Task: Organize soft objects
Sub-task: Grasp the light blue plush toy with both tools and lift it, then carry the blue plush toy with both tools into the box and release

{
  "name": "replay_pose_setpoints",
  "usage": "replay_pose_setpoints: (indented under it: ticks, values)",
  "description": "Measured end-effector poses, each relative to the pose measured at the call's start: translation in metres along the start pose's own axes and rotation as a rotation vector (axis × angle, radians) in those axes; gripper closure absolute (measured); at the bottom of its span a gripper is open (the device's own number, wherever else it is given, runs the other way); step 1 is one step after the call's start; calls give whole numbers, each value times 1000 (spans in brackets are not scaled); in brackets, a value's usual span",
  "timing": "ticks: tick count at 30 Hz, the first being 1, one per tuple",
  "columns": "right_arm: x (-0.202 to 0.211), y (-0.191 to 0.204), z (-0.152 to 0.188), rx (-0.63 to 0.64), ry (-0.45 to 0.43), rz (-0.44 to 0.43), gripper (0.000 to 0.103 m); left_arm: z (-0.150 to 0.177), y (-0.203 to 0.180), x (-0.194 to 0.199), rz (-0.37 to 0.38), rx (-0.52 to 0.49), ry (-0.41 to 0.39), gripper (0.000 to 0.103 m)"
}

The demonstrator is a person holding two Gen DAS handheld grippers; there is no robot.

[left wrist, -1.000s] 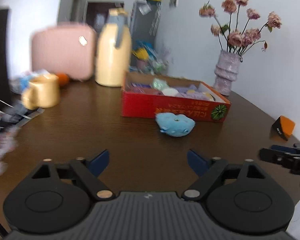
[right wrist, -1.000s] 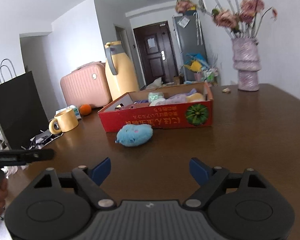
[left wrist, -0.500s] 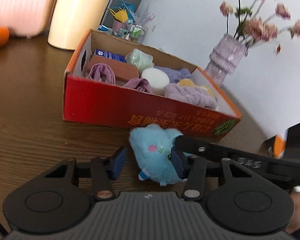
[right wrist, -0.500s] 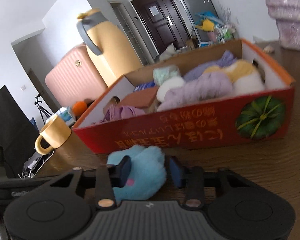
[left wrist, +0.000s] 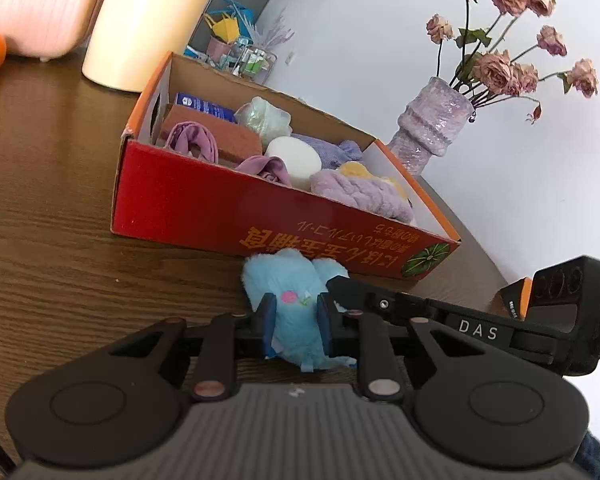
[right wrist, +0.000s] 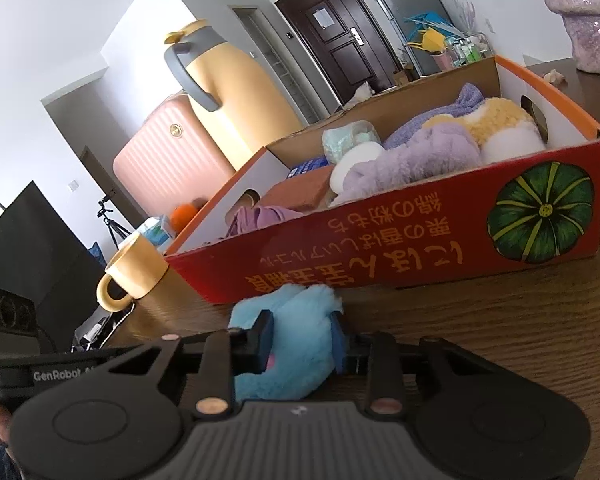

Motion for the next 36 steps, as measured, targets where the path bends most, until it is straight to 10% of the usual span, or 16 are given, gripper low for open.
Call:
replay_pose_setpoints:
  ticks: [23,30,36]
  values:
    - [203,96,109,107,-224,34,77,105,-102,159,101,-46,-148,87]
    - [196,97,80,154,-266,43,77,95,-110,160,103,-90,-183,87]
    - [156,92,-10,243,-322,53,77,20,-118,132,90,-193,-268,87]
Point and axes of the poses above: each gripper's, at about its wrist camera, not at the fingertips, and x roughly against the way its jaws point, y to its left, z to its underside, the point moved 6 cm from there along -x, roughly the way its jaws point
